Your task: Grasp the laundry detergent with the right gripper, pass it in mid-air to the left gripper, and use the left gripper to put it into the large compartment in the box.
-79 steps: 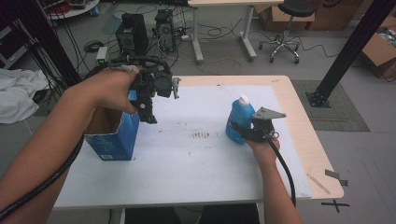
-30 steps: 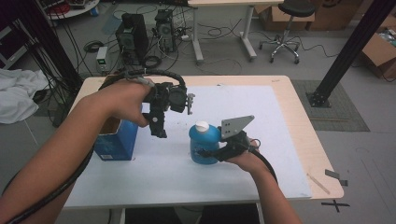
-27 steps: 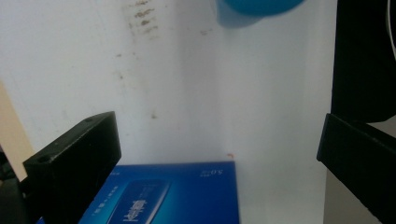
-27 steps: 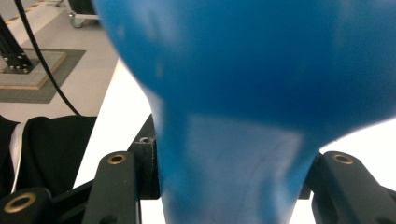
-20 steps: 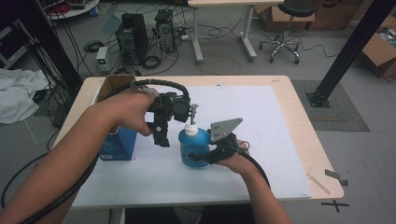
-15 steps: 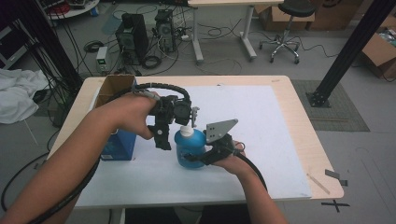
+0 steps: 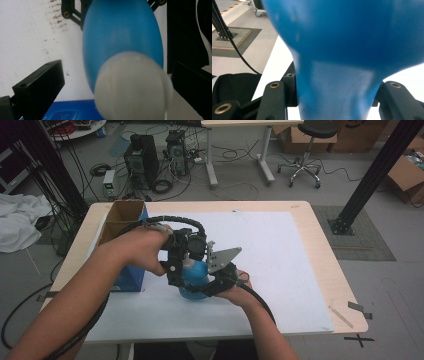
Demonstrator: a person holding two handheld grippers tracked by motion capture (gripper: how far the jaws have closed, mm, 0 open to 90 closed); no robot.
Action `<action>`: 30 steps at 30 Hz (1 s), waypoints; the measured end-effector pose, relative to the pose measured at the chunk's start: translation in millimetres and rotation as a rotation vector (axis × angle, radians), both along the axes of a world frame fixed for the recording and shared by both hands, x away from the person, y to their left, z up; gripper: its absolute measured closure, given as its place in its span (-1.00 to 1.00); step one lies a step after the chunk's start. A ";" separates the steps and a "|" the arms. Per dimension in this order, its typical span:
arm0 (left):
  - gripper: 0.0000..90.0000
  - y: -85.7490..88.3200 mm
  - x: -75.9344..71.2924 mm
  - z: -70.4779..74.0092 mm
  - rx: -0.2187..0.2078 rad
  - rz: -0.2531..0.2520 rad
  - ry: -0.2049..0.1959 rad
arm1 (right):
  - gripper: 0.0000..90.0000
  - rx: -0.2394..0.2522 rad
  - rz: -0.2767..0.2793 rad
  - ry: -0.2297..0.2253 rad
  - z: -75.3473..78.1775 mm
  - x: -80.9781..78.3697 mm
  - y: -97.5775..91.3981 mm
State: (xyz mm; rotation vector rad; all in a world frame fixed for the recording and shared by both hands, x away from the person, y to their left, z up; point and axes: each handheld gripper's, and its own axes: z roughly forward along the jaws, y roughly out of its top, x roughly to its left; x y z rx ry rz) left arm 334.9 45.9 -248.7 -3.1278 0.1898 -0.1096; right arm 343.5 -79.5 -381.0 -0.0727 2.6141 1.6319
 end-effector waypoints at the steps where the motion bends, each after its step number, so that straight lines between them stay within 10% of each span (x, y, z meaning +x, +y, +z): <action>1: -1.00 -0.2 -0.3 -0.6 0.001 -0.002 -0.001 | 0.01 0.003 -0.002 0.002 0.6 -0.5 1.5; 30: -0.69 -3.0 -7.2 -6.4 0.025 0.018 -0.037 | 0.01 -0.005 -0.009 0.004 6.2 -1.3 12.2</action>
